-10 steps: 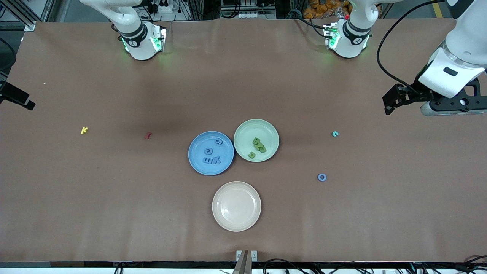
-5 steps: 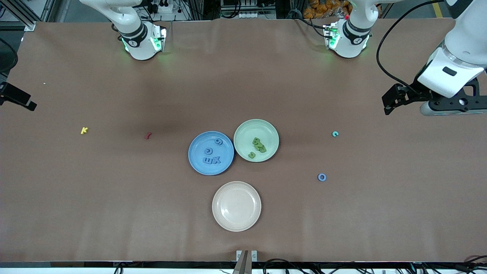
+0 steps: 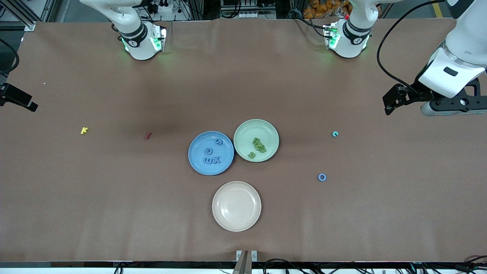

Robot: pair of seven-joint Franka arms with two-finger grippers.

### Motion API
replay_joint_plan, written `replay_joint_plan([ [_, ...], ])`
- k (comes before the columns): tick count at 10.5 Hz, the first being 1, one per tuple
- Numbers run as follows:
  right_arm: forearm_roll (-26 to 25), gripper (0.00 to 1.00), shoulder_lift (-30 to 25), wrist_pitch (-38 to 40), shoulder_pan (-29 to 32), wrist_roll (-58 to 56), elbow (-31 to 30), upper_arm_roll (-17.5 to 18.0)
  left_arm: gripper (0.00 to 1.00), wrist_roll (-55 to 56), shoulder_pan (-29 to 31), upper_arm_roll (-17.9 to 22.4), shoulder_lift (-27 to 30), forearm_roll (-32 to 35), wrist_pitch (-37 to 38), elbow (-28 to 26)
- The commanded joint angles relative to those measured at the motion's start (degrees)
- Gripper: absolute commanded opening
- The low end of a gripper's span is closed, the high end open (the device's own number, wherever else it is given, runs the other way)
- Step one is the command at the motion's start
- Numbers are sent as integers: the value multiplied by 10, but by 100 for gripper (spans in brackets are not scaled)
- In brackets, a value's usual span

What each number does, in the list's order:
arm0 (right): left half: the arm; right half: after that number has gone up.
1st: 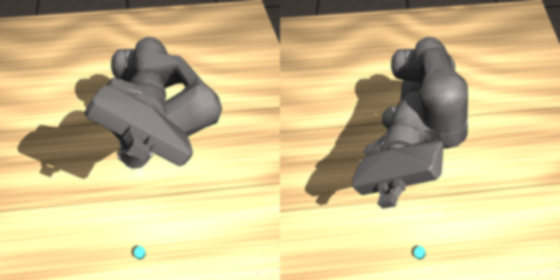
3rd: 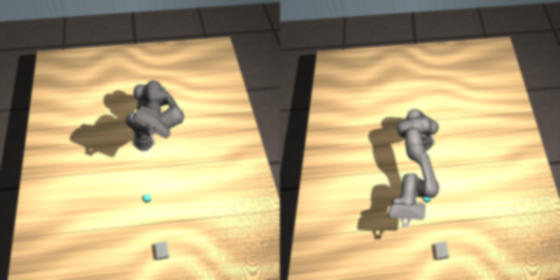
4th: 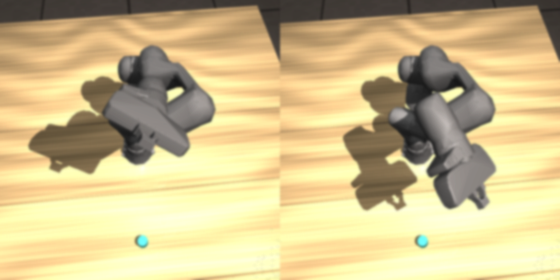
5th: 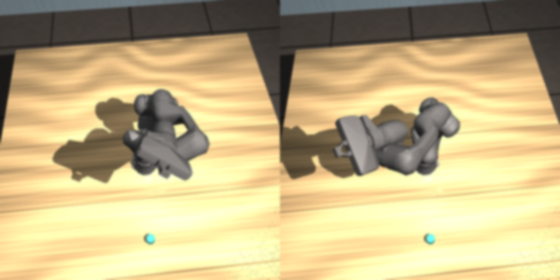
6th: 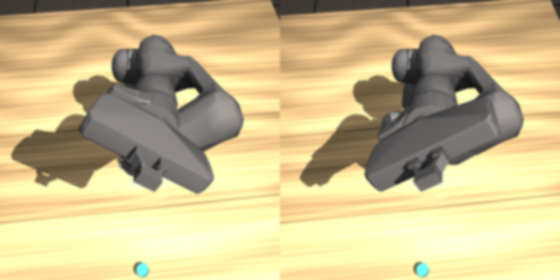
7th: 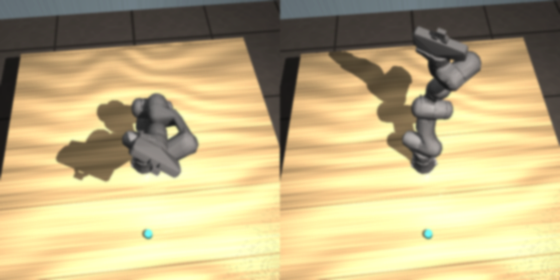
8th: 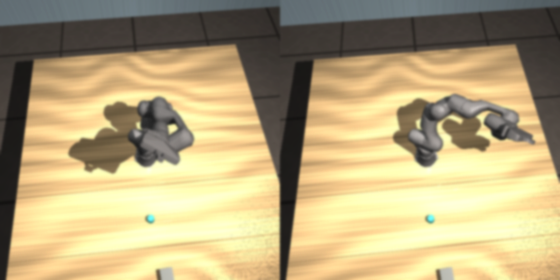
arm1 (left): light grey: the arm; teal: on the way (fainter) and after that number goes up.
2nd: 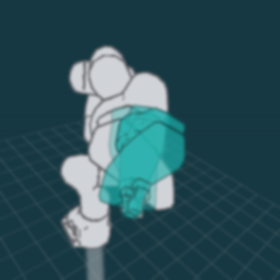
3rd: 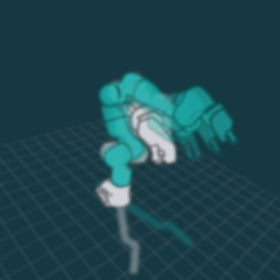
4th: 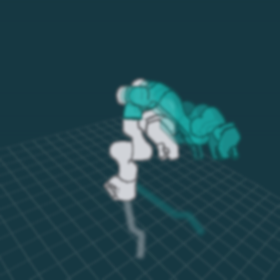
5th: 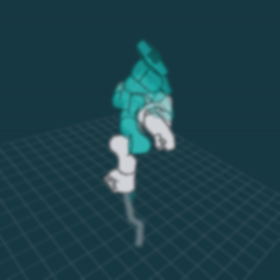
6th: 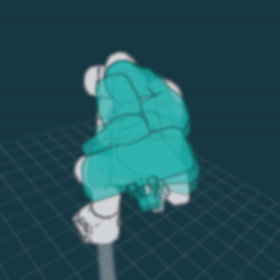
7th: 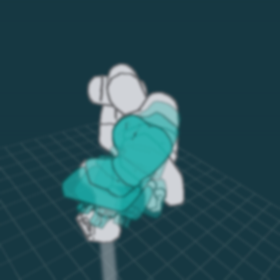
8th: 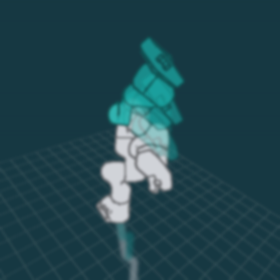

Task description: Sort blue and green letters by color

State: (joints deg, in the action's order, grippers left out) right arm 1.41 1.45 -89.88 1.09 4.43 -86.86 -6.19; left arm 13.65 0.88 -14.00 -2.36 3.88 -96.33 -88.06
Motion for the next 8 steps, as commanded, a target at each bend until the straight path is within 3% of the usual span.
replay_joint_plan([
  [1,-6,100,0,0,-2,0,2,0,100,-13,4,0,0,-12,11,10],
  [8,-2,100,2,-2,-1,1,2,1,100,-6,3,3,0,-12,11,10],
])
